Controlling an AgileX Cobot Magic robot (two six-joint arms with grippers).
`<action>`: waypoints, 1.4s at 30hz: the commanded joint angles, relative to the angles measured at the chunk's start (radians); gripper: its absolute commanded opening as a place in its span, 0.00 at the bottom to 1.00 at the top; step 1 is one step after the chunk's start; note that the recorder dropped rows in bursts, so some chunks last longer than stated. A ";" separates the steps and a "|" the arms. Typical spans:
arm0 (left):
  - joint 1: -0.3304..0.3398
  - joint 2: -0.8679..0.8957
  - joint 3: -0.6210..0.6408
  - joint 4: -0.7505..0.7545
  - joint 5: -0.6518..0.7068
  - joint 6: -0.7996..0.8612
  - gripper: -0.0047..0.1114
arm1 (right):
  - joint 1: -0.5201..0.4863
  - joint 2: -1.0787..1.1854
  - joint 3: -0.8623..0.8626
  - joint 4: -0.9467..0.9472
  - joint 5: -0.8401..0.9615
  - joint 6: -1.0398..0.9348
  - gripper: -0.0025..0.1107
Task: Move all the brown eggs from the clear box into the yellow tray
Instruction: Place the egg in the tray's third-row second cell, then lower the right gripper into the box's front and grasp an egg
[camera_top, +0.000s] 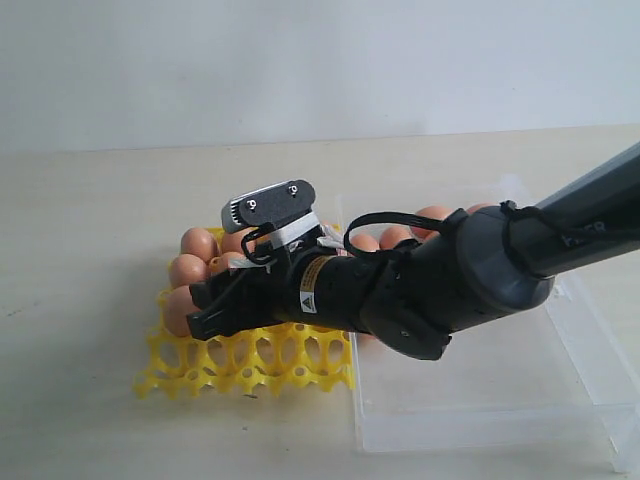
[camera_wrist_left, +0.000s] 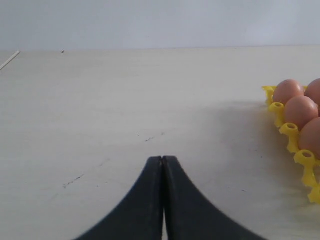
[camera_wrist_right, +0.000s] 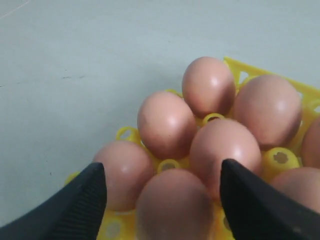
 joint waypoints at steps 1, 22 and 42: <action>-0.005 -0.006 -0.004 -0.006 -0.014 -0.005 0.04 | -0.005 -0.021 0.003 -0.004 0.015 -0.010 0.60; -0.005 -0.006 -0.004 -0.006 -0.014 -0.005 0.04 | -0.248 -0.428 0.003 0.243 0.869 -0.171 0.13; -0.005 -0.006 -0.004 -0.006 -0.014 -0.005 0.04 | -0.276 -0.180 0.003 0.500 0.728 -0.203 0.56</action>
